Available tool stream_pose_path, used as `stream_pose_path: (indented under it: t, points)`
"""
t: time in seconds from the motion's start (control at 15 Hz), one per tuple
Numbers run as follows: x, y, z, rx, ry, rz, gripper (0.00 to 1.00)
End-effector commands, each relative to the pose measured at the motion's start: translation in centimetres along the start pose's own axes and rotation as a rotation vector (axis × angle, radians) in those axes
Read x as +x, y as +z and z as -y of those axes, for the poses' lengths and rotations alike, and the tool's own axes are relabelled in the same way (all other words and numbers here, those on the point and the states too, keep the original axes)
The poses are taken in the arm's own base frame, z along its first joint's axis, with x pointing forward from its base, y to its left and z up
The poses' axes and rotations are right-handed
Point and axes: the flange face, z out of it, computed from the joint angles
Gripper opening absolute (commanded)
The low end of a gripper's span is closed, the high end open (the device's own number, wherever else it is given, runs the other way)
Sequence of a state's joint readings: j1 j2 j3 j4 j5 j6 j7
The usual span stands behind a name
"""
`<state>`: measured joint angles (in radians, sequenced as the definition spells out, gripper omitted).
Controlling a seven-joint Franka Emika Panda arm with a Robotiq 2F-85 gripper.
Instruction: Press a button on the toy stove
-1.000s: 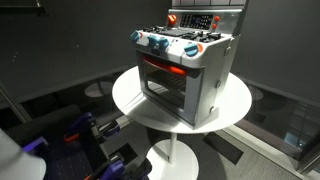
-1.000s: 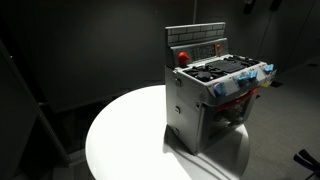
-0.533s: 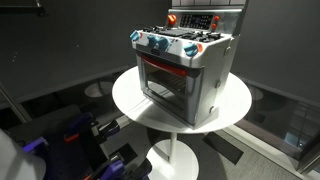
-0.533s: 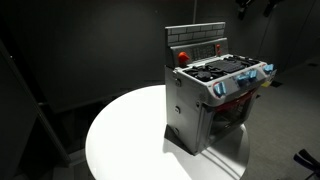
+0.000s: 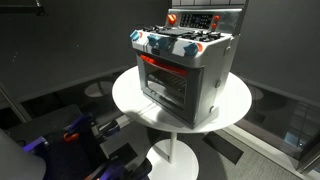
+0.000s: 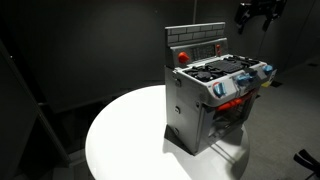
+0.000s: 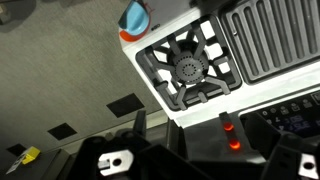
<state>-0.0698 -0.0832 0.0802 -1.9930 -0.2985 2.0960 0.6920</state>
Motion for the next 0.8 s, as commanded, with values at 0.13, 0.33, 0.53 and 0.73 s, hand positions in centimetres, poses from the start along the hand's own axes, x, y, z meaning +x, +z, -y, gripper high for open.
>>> stream_pose_path:
  t: [0.13,0.33,0.53,0.73]
  points:
    - [2.4,0.0,-0.3,-0.001,0.056,0.029,1.0]
    - [2.0,0.8,-0.4,-0.009,0.043,0.013,1.0]
    - [2.0,0.7,-0.4,-0.023,0.056,0.0,1.0]
    - [2.5,1.3,-0.5,-0.023,0.103,-0.056,1.0]
